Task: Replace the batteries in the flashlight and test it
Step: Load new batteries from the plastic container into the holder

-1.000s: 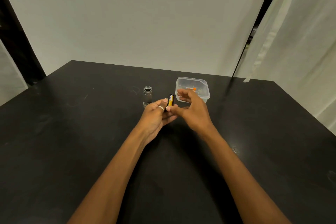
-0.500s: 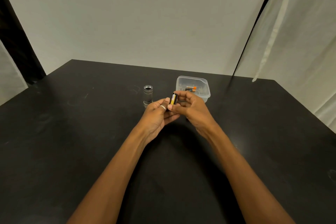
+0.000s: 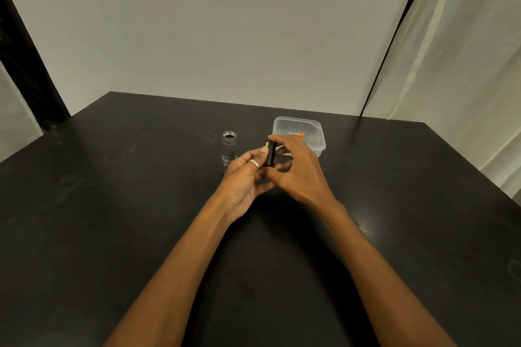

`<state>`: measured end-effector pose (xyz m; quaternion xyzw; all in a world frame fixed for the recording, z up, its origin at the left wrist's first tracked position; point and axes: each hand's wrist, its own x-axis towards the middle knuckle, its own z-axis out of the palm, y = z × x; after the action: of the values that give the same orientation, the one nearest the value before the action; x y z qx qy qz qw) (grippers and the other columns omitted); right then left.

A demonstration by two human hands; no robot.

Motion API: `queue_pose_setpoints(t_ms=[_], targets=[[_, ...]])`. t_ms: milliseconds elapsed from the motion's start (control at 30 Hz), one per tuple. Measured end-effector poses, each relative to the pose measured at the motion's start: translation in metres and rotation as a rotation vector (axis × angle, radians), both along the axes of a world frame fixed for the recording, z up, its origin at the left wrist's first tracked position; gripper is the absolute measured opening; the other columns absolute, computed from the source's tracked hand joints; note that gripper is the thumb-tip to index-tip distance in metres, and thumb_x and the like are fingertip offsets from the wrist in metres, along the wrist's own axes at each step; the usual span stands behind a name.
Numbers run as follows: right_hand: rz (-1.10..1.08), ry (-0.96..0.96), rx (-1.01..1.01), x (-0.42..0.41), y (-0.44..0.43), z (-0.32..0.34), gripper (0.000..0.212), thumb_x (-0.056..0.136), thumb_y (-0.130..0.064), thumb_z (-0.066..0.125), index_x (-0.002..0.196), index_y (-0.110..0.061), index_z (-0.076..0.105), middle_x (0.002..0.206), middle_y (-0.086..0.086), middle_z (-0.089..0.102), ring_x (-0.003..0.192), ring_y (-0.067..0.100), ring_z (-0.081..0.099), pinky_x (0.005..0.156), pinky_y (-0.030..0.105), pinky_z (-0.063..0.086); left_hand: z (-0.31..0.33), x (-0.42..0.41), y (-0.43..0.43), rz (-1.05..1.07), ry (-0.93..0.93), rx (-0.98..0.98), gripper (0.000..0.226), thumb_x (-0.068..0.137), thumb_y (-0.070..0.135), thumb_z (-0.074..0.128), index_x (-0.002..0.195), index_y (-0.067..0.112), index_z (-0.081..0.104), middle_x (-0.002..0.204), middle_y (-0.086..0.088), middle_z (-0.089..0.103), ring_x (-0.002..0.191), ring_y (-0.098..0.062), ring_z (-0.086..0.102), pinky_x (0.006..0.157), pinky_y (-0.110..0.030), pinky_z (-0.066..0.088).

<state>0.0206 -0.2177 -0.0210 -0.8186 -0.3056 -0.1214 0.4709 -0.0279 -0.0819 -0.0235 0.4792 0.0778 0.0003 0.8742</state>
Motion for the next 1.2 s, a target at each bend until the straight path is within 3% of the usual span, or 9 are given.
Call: queue_pose_setpoints(t_ms=[300,433,567,700,867,933,1033,1133,1200], targets=[[0.000,0.012,0.005,0.001,0.000,0.000,0.065,0.078,-0.011,0.083,0.136,-0.019,0.056,0.129,-0.005,0.058,0.116,0.007,0.059,0.091,0.030,0.058,0.001,-0.001,0.003,0.004,0.021,0.016,0.033,0.106,0.027,0.050,0.127,0.005,0.065,0.107,-0.010,0.077,0.096,-0.017,0.076,0.067,-0.029,0.060],[-0.002,-0.020,-0.016,0.001,-0.001,0.001,0.062,0.077,-0.010,0.083,0.133,-0.019,0.058,0.126,-0.006,0.056,0.115,0.009,0.059,0.090,0.030,0.058,-0.001,0.000,0.004,0.003,0.014,0.020,0.031,0.106,0.025,0.051,0.127,0.007,0.065,0.117,-0.015,0.075,0.104,-0.021,0.074,0.075,-0.032,0.062],[0.018,-0.016,-0.017,0.001,-0.001,0.000,0.062,0.077,-0.007,0.082,0.133,-0.016,0.058,0.128,-0.002,0.058,0.116,0.010,0.059,0.082,0.015,0.053,-0.002,0.001,0.006,0.005,0.000,0.042,0.026,0.106,0.021,0.051,0.125,0.011,0.066,0.112,-0.013,0.076,0.101,-0.020,0.075,0.079,-0.034,0.061],[0.018,0.022,-0.017,0.001,-0.002,-0.001,0.062,0.079,-0.008,0.081,0.135,-0.017,0.056,0.129,-0.004,0.060,0.118,0.010,0.059,0.083,0.023,0.055,-0.002,0.001,0.006,0.012,-0.007,0.045,0.022,0.103,0.021,0.057,0.121,0.012,0.066,0.100,-0.011,0.077,0.095,-0.019,0.073,0.092,-0.040,0.057],[0.078,0.226,-0.127,0.014,-0.019,0.019,0.081,0.077,-0.032,0.090,0.147,-0.023,0.050,0.141,-0.009,0.055,0.125,0.004,0.054,0.091,0.025,0.054,-0.004,0.003,0.007,0.047,0.016,-0.012,0.021,0.100,0.016,0.061,0.119,0.010,0.066,0.096,-0.010,0.077,0.091,-0.018,0.074,0.076,-0.032,0.061],[-0.051,0.213,-0.095,0.028,-0.031,0.030,0.062,0.082,-0.037,0.085,0.138,-0.023,0.062,0.130,-0.009,0.065,0.116,0.003,0.061,0.091,0.021,0.053,-0.004,0.004,0.006,0.057,0.022,-0.025,0.022,0.099,0.016,0.062,0.121,0.009,0.065,0.099,-0.009,0.077,0.094,-0.019,0.075,0.077,-0.032,0.061],[-0.252,0.095,-0.234,0.061,-0.037,0.040,0.031,0.092,-0.024,0.076,0.122,-0.014,0.074,0.116,-0.001,0.075,0.102,0.009,0.069,0.083,0.011,0.048,-0.003,0.005,0.005,0.059,0.034,-0.033,0.024,0.099,0.015,0.062,0.123,0.009,0.064,0.108,-0.013,0.075,0.098,-0.019,0.075,0.077,-0.032,0.061],[-0.291,0.090,-0.432,0.097,-0.028,0.040,0.018,0.093,-0.019,0.072,0.109,-0.015,0.079,0.110,0.001,0.078,0.104,0.018,0.071,0.093,0.030,0.055,-0.003,0.008,0.005,0.066,0.042,-0.044,0.024,0.100,0.016,0.062,0.123,0.009,0.064,0.107,-0.012,0.076,0.096,-0.018,0.076,0.076,-0.031,0.062],[-0.313,0.098,-0.547,0.117,-0.019,0.038,0.015,0.093,-0.021,0.070,0.103,-0.019,0.080,0.109,0.001,0.077,0.102,0.020,0.070,0.092,0.039,0.058,-0.004,0.009,0.006,0.069,0.045,-0.048,0.024,0.099,0.015,0.062,0.122,0.009,0.064,0.105,-0.012,0.076,0.095,-0.018,0.076,0.077,-0.031,0.061]])
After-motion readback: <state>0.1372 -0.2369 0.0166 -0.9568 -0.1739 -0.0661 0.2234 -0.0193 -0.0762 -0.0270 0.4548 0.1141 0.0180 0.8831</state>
